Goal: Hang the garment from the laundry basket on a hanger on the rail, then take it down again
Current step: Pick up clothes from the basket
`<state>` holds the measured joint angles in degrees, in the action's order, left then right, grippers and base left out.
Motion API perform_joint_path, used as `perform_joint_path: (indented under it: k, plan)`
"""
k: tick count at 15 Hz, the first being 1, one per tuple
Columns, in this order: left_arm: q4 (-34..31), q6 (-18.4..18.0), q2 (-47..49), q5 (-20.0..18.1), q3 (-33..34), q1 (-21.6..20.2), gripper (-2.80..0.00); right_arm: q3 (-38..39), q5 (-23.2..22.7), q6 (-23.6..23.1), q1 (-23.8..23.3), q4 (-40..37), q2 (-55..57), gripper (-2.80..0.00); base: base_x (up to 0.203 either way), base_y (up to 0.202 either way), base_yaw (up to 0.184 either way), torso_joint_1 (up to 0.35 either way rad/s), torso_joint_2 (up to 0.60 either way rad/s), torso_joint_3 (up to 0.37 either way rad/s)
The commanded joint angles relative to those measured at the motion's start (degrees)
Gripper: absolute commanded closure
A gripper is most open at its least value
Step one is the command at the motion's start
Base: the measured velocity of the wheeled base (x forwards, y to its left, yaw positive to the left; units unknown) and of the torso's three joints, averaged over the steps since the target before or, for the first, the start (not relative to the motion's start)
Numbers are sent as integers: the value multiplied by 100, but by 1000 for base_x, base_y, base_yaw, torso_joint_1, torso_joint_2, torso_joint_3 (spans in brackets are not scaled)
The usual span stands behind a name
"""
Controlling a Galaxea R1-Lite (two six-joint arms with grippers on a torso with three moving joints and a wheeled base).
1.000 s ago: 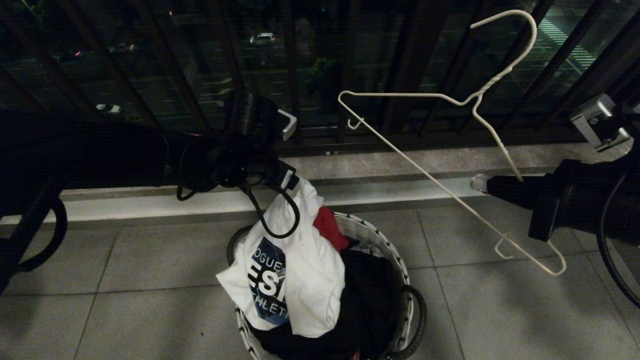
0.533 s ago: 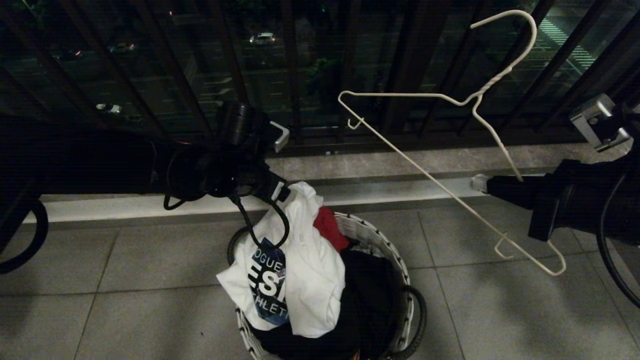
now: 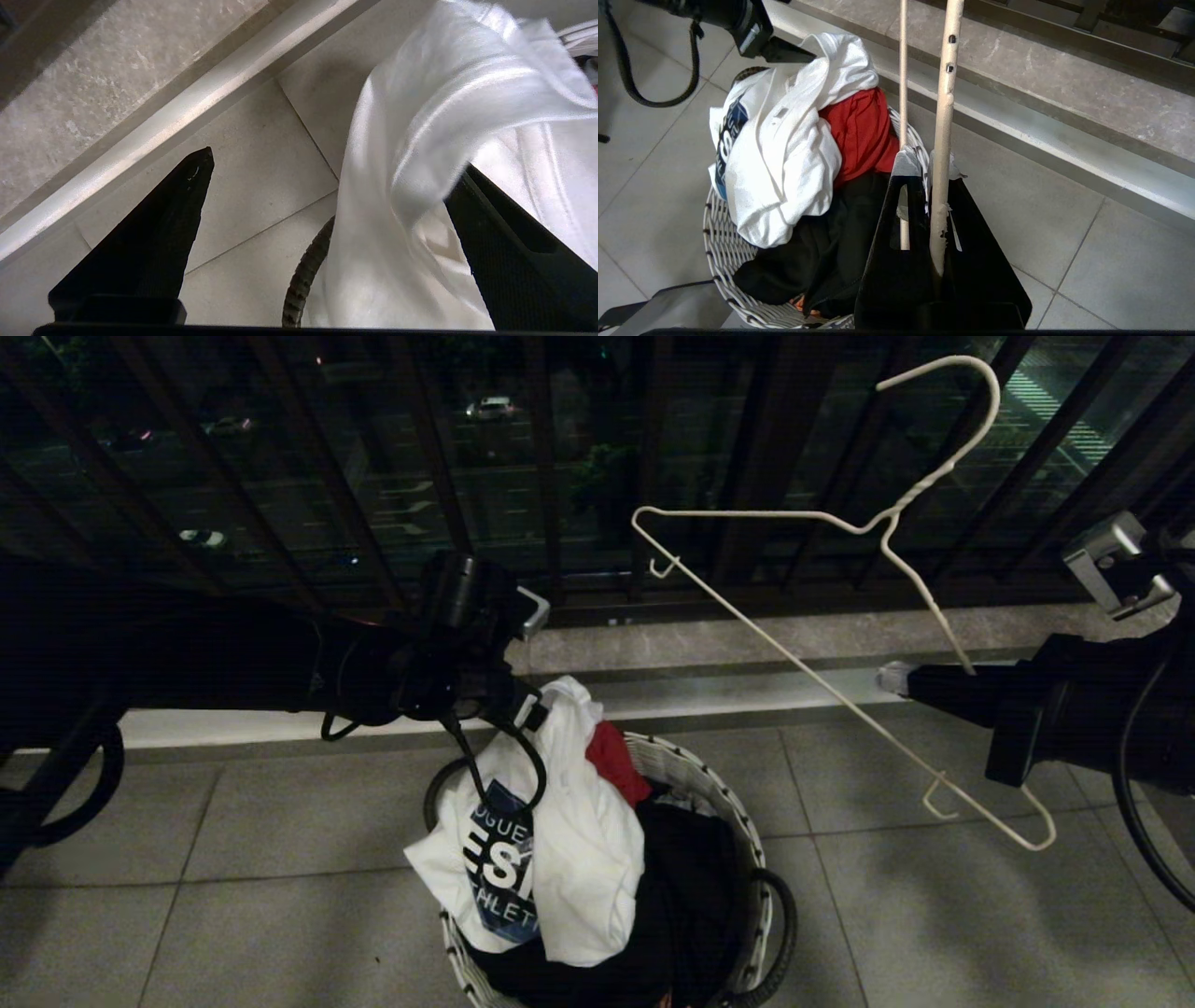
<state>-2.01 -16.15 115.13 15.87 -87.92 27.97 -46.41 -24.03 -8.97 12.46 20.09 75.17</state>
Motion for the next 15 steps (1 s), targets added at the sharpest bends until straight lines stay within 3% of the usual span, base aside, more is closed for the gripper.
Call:
perform_joint_path:
  k: [1, 7, 10, 15]
  plan:
    - [-1, -11, 163, 12, -84, -2, -280, 0, -14, -8, 2, 12, 7, 0, 0, 0, 0, 0, 0, 0]
    - [-1, -72, 366, 19, -400, -33, -280, 0, -14, 1, -6, 12, 7, 0, 0, 0, 0, 0, 0, 0]
    - [-1, -370, 364, 416, -392, -142, -280, 0, -21, 1, -7, 12, 7, 0, 0, 0, 0, 0, 0, 0]
    - [-1, -371, 352, 425, -384, -213, -280, 0, -14, 1, -7, 12, 7, 0, 0, 0, 0, 0, 0, 0]
